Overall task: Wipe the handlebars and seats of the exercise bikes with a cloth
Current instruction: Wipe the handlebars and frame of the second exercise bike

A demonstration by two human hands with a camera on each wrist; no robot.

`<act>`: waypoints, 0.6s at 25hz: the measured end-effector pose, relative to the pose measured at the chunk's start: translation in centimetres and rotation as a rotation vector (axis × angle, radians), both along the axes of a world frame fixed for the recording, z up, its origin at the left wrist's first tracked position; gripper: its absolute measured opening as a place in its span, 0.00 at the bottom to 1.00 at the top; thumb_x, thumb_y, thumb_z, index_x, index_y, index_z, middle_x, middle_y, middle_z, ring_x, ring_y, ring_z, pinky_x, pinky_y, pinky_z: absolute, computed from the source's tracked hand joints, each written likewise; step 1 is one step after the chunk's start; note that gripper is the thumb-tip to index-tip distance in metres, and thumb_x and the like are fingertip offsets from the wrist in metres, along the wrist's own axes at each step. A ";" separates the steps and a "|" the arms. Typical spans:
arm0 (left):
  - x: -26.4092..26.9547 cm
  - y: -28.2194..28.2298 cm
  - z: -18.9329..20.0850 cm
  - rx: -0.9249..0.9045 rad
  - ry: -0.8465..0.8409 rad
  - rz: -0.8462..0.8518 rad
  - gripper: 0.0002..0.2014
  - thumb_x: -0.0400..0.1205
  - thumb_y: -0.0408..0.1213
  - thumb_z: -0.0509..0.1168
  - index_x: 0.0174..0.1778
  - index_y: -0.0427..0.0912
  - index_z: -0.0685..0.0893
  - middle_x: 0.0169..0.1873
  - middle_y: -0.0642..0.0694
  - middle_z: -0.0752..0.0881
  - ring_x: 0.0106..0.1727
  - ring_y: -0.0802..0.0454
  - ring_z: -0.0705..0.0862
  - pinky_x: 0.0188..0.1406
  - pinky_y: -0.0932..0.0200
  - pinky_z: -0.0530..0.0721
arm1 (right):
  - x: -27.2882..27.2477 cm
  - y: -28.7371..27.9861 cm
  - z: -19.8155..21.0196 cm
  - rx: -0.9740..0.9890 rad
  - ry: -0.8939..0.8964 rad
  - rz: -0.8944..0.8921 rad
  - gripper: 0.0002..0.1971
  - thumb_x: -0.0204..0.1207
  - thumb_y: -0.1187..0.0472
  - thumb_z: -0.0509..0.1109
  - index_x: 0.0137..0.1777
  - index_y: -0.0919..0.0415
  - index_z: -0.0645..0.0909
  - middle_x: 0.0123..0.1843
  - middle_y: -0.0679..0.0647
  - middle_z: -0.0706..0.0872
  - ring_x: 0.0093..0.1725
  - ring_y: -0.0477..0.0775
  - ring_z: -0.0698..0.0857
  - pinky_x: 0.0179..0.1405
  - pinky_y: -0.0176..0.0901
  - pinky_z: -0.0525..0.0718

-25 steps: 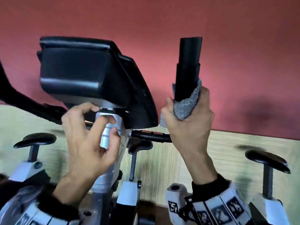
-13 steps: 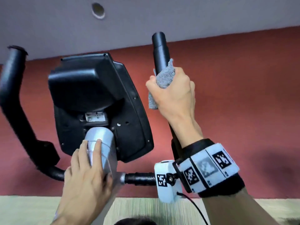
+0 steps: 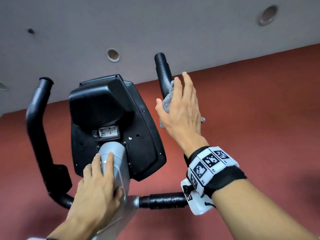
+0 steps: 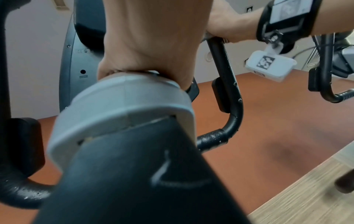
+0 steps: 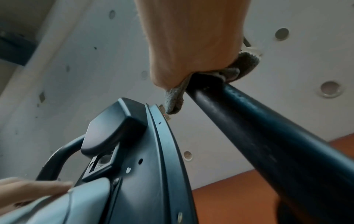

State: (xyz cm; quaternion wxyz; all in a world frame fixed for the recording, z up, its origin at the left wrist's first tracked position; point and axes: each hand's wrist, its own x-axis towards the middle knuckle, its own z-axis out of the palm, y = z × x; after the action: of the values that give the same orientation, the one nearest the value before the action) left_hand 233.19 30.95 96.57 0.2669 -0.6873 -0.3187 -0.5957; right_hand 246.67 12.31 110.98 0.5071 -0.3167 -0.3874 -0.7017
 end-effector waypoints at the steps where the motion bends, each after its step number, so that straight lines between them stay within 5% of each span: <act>1: -0.1 0.2 0.0 -0.022 0.011 0.001 0.46 0.68 0.50 0.68 0.83 0.38 0.64 0.76 0.27 0.70 0.65 0.29 0.76 0.43 0.37 0.88 | -1.0 -0.4 0.9 -0.016 -0.032 0.001 0.37 0.84 0.46 0.66 0.86 0.69 0.62 0.85 0.64 0.67 0.79 0.63 0.73 0.75 0.56 0.77; 4: -0.1 0.4 0.1 -0.040 -0.004 0.017 0.45 0.66 0.54 0.62 0.80 0.36 0.71 0.71 0.27 0.76 0.58 0.29 0.82 0.35 0.40 0.90 | -2.6 -1.3 2.5 -0.090 -0.026 -0.002 0.37 0.88 0.44 0.61 0.87 0.68 0.57 0.84 0.61 0.70 0.78 0.60 0.75 0.69 0.50 0.76; 7: 0.0 0.2 0.0 -0.016 -0.017 0.019 0.46 0.64 0.53 0.66 0.81 0.38 0.70 0.72 0.28 0.75 0.60 0.30 0.81 0.37 0.39 0.90 | -1.2 -0.8 1.1 -0.076 0.007 0.020 0.38 0.88 0.40 0.59 0.87 0.67 0.59 0.79 0.61 0.76 0.74 0.60 0.79 0.62 0.51 0.79; 11: -0.2 0.1 -0.4 -0.051 -0.002 0.075 0.46 0.65 0.53 0.65 0.81 0.37 0.69 0.71 0.28 0.76 0.59 0.31 0.80 0.36 0.41 0.90 | -3.0 -1.1 2.6 -0.095 0.073 -0.032 0.40 0.89 0.41 0.57 0.88 0.70 0.52 0.88 0.64 0.64 0.83 0.59 0.70 0.73 0.50 0.75; 13: -0.1 -0.2 -0.2 -0.019 -0.015 0.053 0.45 0.67 0.55 0.61 0.82 0.38 0.69 0.73 0.28 0.75 0.61 0.30 0.81 0.40 0.40 0.90 | -4.0 -1.9 3.7 -0.112 0.063 -0.027 0.40 0.89 0.42 0.57 0.89 0.70 0.50 0.89 0.64 0.60 0.85 0.59 0.68 0.75 0.50 0.74; 15: -0.1 -0.5 -0.3 -0.012 -0.042 0.024 0.45 0.74 0.54 0.64 0.87 0.42 0.62 0.81 0.32 0.66 0.72 0.32 0.74 0.58 0.39 0.87 | -2.8 -1.6 2.8 -0.109 0.004 0.004 0.39 0.89 0.44 0.58 0.89 0.69 0.51 0.90 0.64 0.60 0.85 0.58 0.68 0.75 0.50 0.74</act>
State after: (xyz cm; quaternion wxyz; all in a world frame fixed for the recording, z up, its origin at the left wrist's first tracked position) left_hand 233.09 30.47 96.32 0.2635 -0.6723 -0.3360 -0.6047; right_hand 243.89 10.66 113.81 0.4915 -0.3443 -0.4246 -0.6779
